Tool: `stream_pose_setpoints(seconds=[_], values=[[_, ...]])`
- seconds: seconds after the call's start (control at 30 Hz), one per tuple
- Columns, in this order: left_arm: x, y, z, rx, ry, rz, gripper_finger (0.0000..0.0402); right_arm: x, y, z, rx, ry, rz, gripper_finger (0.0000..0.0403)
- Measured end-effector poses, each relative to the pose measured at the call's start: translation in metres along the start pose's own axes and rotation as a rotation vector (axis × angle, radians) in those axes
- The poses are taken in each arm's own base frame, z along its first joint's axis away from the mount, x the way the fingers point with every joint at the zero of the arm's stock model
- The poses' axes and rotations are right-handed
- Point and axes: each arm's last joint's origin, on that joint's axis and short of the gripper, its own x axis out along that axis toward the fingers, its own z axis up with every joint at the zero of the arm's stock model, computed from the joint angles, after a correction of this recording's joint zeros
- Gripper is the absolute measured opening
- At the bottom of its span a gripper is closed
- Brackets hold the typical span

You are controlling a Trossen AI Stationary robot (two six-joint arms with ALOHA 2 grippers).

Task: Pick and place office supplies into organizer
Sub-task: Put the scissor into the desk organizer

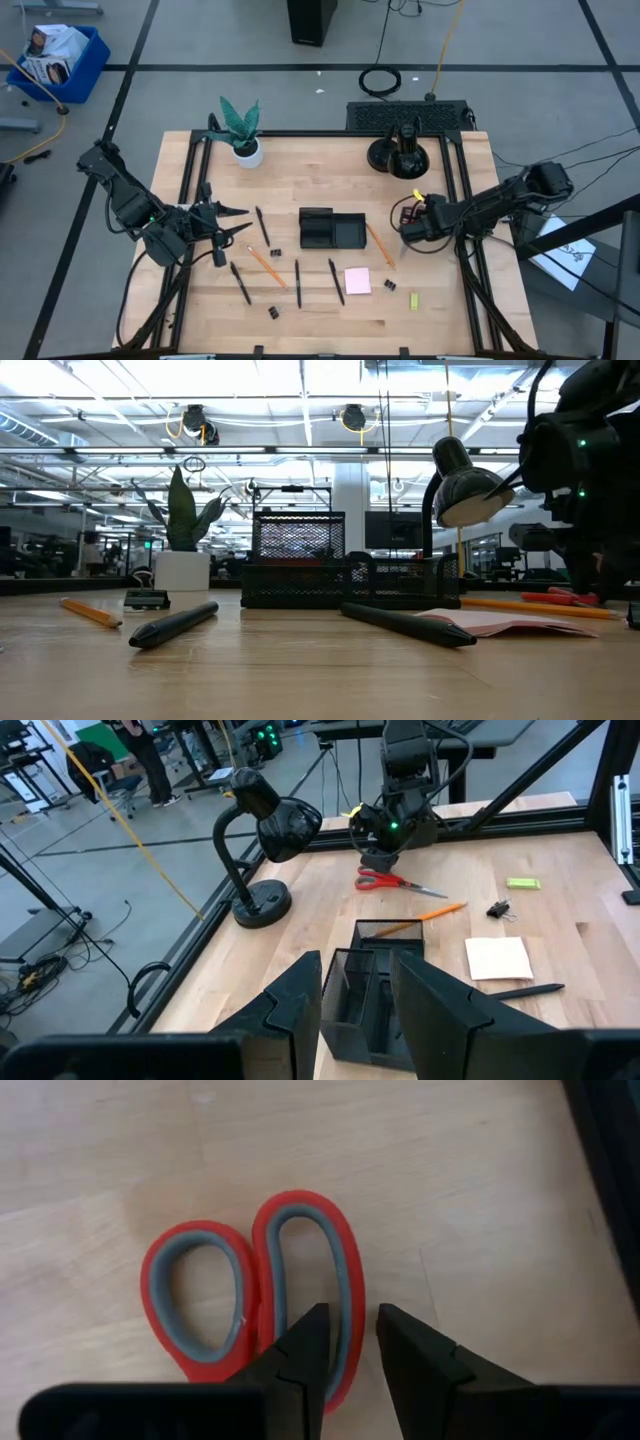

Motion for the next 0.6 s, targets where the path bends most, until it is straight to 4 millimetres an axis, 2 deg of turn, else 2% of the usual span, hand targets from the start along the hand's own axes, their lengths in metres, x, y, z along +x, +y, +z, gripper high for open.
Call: stream_pose_setpoints(seconds=[0.6], values=[[0.0000,0.0000,0.0000,0.000,0.000,0.001,0.0127,0.0047,-0.0040,-0.0001,0.021,0.001,-0.003,0.0086]])
